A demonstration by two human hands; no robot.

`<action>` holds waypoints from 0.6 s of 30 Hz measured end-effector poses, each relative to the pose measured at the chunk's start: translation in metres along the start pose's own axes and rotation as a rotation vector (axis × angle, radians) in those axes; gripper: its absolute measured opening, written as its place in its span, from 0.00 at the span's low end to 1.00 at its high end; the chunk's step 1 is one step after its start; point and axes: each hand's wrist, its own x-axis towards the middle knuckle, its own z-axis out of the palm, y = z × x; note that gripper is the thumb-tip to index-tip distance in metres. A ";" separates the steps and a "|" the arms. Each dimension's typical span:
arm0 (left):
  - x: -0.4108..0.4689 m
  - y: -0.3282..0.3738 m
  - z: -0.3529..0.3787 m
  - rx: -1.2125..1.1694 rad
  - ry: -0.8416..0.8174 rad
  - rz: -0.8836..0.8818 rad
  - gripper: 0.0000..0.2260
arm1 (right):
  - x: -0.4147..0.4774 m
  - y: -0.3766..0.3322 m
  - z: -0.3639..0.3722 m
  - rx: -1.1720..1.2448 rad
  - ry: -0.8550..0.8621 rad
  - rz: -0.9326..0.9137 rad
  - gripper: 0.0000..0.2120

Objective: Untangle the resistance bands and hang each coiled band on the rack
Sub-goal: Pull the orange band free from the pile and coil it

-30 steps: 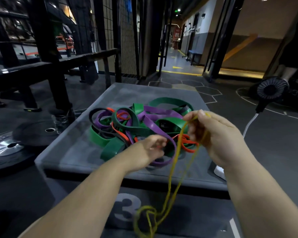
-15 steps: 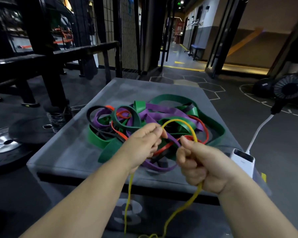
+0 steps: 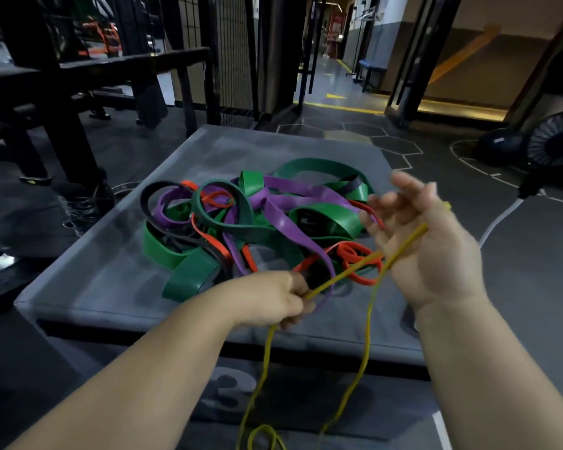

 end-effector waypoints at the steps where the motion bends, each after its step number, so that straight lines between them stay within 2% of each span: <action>1: -0.003 -0.002 -0.001 0.027 -0.053 -0.002 0.05 | 0.002 -0.006 -0.005 -0.030 0.011 -0.069 0.16; 4: -0.008 -0.008 -0.001 0.042 -0.218 -0.017 0.06 | 0.005 -0.022 -0.019 -0.144 0.064 -0.245 0.11; 6: -0.009 -0.008 0.000 0.043 -0.217 -0.013 0.04 | 0.006 -0.028 -0.024 -0.227 0.064 -0.268 0.16; 9: -0.009 -0.002 0.000 -0.040 -0.112 0.107 0.07 | 0.003 -0.015 -0.020 -0.463 -0.048 -0.087 0.21; 11: -0.010 0.004 -0.001 -0.158 -0.049 0.212 0.10 | -0.007 0.004 -0.011 -0.488 -0.200 0.117 0.16; 13: -0.010 0.009 0.001 -0.237 0.080 0.280 0.09 | -0.023 0.021 -0.005 -0.530 -0.322 0.267 0.11; 16: -0.007 0.012 0.001 -0.330 0.325 0.282 0.01 | -0.034 0.033 -0.006 -0.833 -0.320 0.223 0.08; 18: -0.006 0.012 0.000 -0.316 0.406 0.273 0.07 | -0.035 0.032 -0.008 -0.860 -0.273 0.194 0.13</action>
